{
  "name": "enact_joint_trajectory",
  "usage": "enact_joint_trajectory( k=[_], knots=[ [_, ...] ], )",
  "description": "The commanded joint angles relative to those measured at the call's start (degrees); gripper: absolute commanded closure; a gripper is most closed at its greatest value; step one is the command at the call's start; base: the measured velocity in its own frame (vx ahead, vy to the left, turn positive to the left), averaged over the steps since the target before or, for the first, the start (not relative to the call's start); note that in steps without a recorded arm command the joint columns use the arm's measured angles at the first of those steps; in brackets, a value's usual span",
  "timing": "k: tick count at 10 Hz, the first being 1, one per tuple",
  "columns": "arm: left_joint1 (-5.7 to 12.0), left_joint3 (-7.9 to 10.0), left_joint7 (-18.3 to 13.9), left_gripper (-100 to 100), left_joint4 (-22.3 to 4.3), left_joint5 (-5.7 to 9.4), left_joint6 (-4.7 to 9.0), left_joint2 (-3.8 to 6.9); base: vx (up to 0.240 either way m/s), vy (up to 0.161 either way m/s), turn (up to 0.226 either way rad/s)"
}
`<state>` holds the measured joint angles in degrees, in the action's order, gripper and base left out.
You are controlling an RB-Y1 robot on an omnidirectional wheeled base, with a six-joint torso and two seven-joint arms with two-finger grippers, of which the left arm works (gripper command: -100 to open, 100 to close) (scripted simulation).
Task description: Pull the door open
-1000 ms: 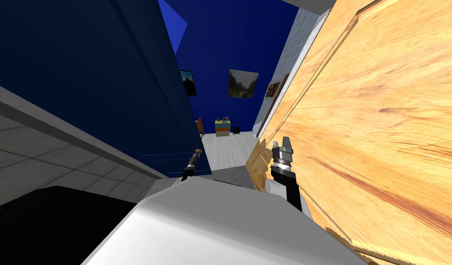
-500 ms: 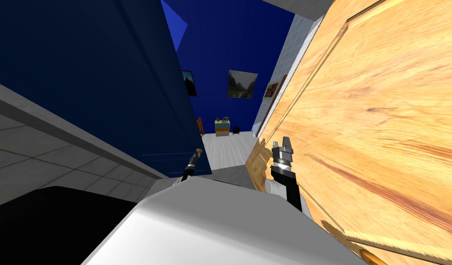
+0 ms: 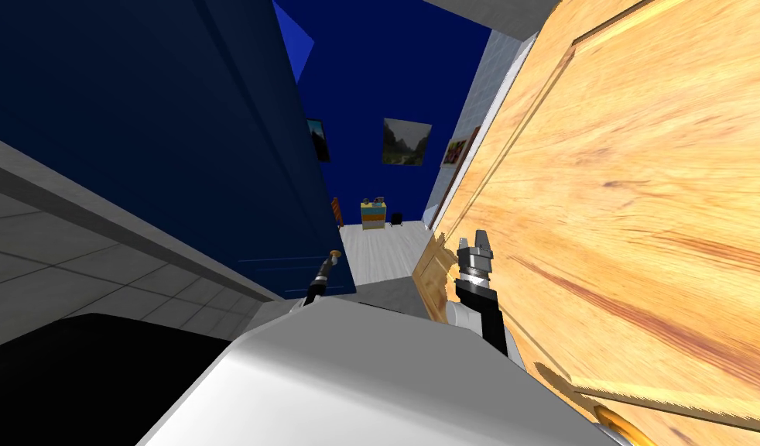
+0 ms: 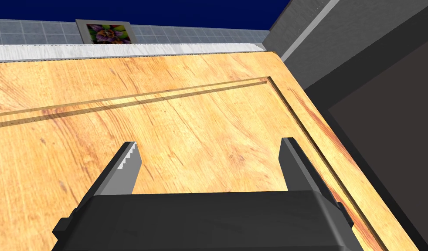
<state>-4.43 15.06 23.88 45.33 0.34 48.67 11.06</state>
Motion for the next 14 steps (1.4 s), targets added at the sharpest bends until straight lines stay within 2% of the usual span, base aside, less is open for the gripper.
enact_joint_trajectory(
  k=[1,2,3,4,5,6,7,8,10,11,12,14],
  knots=[
    [0.86,-1.45,-2.9,100,-1.1,0.91,0.04,-0.58,-0.043,0.012,-0.031],
    [0.86,-1.45,-3.8,100,-1.1,0.91,0.04,-0.58,-0.033,0.01,-0.011],
    [1.06,-1.94,-5.8,100,-1.3,1.72,0.06,-0.41,-0.031,0.011,-0.035],
    [1.06,-1.94,-6.2,100,-1.3,1.72,0.06,-0.41,-0.028,0.015,-0.036],
    [1.26,-2.44,-8.4,100,-1.5,2.54,0.08,-0.24,-0.032,0.011,-0.041],
    [1.26,-2.44,-8.5,100,-1.5,2.54,0.08,-0.24,-0.024,0.013,-0.016],
    [1.47,-2.94,-10.7,100,-1.8,3.37,0.1,-0.06,-0.03,0.011,-0.023],
    [1.47,-2.94,-10.9,100,-1.8,3.37,0.1,-0.06,-0.023,0.002,-0.018],
    [1.87,-3.94,-14.7,100,-2.2,5.02,0.15,0.29,-0.036,0.008,-0.042],
    [1.87,-3.94,-15.7,100,-2.2,5.02,0.15,0.29,-0.027,0.024,-0.026],
    [2.08,-4.44,-17.5,100,-2.5,5.85,0.17,0.47,-0.032,0.015,-0.01],
    [2.08,-4.44,-18.0,100,-2.5,5.85,0.17,0.47,-0.011,0.0,-0.019]
  ],
)
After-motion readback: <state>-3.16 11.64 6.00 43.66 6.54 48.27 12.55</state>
